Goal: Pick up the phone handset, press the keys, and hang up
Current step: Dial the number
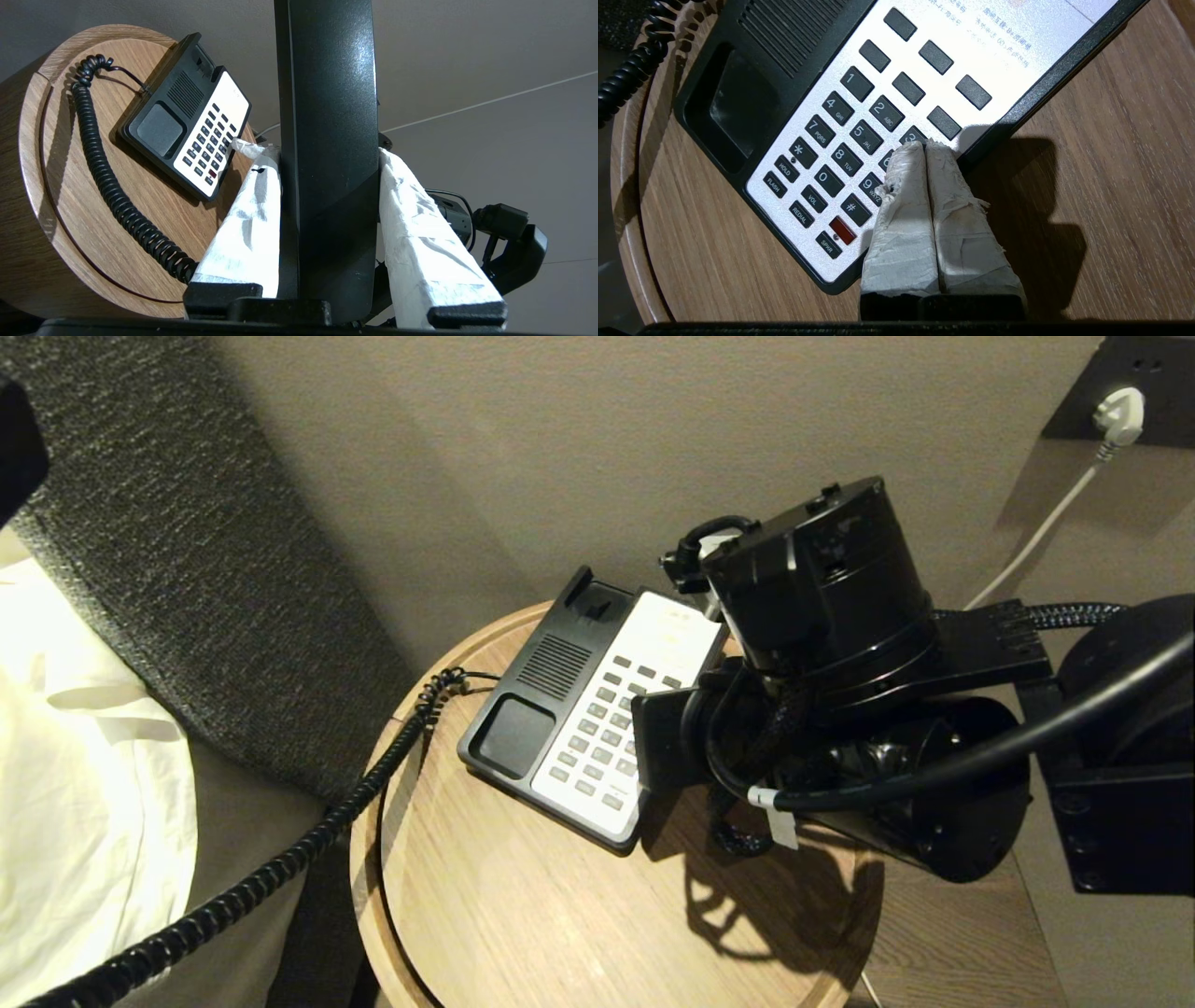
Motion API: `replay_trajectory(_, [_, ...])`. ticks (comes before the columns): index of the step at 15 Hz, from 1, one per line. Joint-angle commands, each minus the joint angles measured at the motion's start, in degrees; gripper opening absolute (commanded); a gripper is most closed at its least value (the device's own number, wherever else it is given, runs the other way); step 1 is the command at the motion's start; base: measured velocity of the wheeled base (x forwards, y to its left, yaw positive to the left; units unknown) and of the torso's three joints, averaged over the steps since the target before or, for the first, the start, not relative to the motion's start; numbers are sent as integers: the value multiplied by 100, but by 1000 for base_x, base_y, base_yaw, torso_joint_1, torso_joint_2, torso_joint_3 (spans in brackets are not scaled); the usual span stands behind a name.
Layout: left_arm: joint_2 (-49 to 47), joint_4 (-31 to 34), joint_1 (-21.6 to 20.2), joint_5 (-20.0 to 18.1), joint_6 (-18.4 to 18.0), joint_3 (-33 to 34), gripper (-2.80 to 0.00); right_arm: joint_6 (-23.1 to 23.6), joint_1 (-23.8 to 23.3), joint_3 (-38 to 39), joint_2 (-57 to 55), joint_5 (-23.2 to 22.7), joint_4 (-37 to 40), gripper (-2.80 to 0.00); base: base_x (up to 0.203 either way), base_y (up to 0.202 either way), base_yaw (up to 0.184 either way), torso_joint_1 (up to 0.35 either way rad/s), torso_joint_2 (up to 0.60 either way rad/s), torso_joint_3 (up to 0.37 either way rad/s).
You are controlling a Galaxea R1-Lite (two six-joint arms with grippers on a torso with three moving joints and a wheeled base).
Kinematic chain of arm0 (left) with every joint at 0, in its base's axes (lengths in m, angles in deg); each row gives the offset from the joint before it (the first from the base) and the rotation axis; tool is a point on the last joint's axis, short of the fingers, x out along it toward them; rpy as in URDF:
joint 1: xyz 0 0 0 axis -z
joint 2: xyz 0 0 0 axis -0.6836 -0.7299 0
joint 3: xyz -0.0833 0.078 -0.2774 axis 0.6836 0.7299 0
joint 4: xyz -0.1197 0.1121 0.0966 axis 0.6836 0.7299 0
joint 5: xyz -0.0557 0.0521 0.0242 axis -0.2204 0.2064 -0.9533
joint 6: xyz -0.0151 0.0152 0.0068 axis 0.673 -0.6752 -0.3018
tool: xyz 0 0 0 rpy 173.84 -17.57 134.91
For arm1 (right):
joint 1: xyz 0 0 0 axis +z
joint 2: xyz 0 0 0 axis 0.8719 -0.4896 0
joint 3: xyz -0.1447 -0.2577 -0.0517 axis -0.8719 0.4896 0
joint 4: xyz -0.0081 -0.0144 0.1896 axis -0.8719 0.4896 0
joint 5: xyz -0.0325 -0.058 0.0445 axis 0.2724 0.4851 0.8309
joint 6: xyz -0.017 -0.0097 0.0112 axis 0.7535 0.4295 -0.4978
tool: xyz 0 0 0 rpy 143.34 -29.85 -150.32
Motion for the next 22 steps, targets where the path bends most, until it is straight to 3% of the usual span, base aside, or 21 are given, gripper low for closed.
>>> replay_trajectory(1, [5,-5,0,-3,34,1,-280,-14,-26,4,-48,20,2,-280,0,0,0,0,0,0])
replay_trajectory(22, [49,4,0,-12,34,36,-280,38,-187,257,-119,38,-166,-280,0,0,0,0,0,0])
